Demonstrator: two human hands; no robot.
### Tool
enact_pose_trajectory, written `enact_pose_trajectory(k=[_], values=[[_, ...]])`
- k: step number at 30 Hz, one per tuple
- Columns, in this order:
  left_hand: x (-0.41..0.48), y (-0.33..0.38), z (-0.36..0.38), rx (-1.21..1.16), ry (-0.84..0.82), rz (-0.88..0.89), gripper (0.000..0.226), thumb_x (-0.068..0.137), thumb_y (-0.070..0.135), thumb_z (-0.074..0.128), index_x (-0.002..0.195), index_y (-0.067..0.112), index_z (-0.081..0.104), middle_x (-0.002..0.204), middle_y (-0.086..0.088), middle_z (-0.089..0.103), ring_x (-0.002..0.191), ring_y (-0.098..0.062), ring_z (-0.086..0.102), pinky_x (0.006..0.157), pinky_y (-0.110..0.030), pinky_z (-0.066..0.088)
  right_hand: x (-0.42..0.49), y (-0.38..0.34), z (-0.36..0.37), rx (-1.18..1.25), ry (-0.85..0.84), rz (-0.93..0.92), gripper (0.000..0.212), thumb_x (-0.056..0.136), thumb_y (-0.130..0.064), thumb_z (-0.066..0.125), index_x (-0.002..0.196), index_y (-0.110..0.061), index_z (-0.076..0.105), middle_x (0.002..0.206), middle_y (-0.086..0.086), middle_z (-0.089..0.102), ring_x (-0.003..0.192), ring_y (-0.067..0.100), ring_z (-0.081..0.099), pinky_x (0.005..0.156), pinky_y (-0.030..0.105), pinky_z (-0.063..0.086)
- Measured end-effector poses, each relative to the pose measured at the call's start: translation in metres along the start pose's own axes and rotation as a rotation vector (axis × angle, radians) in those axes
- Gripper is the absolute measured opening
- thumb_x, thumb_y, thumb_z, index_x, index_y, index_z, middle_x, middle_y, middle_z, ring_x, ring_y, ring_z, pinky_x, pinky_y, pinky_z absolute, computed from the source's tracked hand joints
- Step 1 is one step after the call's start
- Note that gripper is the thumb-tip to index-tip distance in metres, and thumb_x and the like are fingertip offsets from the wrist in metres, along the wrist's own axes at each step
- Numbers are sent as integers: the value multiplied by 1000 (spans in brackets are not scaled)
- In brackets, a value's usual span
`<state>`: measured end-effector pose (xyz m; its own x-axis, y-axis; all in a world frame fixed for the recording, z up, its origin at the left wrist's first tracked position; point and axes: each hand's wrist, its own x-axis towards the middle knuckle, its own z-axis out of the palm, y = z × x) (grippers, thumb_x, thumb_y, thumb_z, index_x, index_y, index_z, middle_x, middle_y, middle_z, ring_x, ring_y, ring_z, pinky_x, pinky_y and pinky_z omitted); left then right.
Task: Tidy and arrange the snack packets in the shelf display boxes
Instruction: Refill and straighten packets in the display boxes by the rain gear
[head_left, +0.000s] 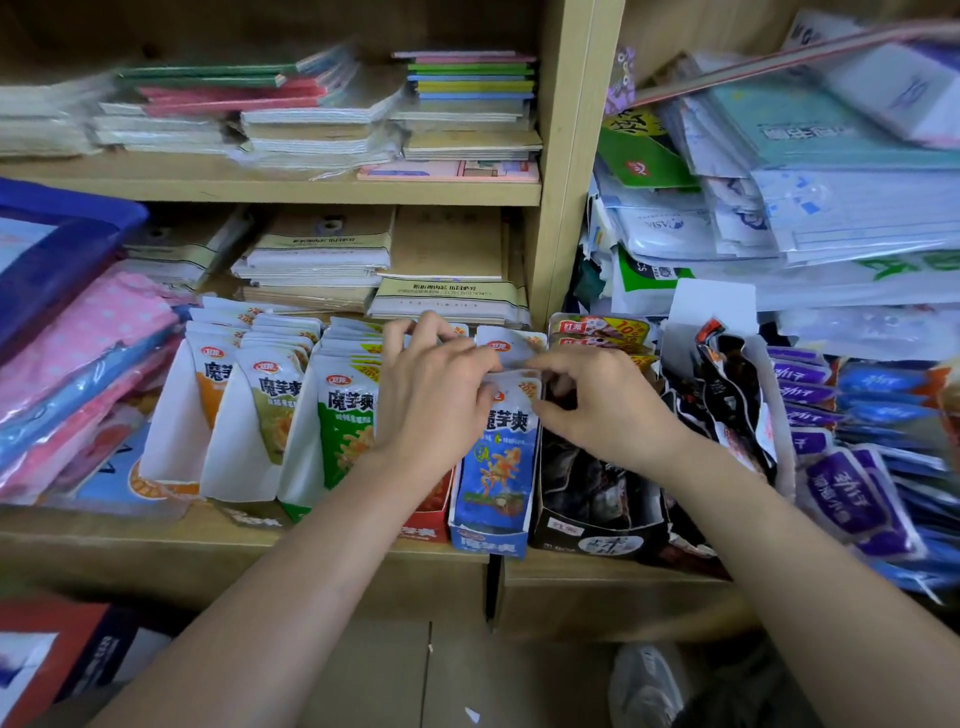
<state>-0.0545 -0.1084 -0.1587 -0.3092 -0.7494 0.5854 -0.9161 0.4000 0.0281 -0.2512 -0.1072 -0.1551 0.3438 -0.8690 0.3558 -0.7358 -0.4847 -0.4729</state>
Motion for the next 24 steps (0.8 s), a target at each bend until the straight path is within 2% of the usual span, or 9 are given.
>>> enact_pose_trajectory(k=[3,6,8,10,13,15,18,21,24], values=[[4,3,4,111,-79,-26,37,76,44,81,107,26,71,100,6,71,107,-27,52,88,-41,29,0,-3,4,-62,95,5,51,80,-16,79,129,-19,65,108,0,59,76,10,50,72,37,54],[3,3,7,146,-114,-17,62,74,50,82,128,27,63,121,7,65,111,-27,48,86,-40,28,-1,-5,4,-102,74,24,53,81,-22,81,131,-15,64,120,0,55,85,18,59,74,44,56],[2,0,6,158,-149,-4,71,71,54,82,134,28,62,128,8,59,112,-27,44,86,-40,27,-2,-5,3,-127,44,35,50,83,-25,79,129,-14,66,123,-1,54,94,21,62,76,44,56],[2,-3,5,161,-182,10,71,72,57,80,135,30,62,130,8,55,114,-28,42,88,-42,27,-3,-6,2,-108,46,28,48,83,-24,79,128,-14,67,123,-1,55,91,16,59,77,41,56],[1,-5,1,124,-211,15,62,72,55,79,126,28,67,130,6,51,117,-27,39,92,-44,27,-1,-5,-1,-32,158,13,44,83,-14,78,126,-13,68,119,1,59,75,7,51,76,30,52],[1,-6,-1,103,-228,10,58,70,54,79,120,25,69,128,7,51,119,-26,36,94,-44,28,6,-3,-6,-40,227,10,42,82,-9,78,123,-11,69,113,3,62,75,12,57,77,28,51],[0,-9,-4,48,-227,48,53,68,53,80,112,25,71,117,11,62,117,-22,39,93,-43,26,20,-1,-6,-185,258,-44,38,81,-16,81,117,-9,72,106,4,68,92,28,56,83,38,50],[-5,-14,-8,-71,-194,77,36,67,48,85,95,28,71,100,18,67,117,-19,43,95,-41,23,29,-1,3,-308,201,-59,36,77,-24,84,111,-14,76,100,0,73,88,29,47,78,46,48],[-12,-21,-15,-197,-220,87,24,70,41,86,77,36,64,86,25,62,124,-15,46,103,-42,19,34,2,5,-239,184,-31,22,79,-19,82,101,-19,77,91,-2,74,87,29,48,78,48,47]])
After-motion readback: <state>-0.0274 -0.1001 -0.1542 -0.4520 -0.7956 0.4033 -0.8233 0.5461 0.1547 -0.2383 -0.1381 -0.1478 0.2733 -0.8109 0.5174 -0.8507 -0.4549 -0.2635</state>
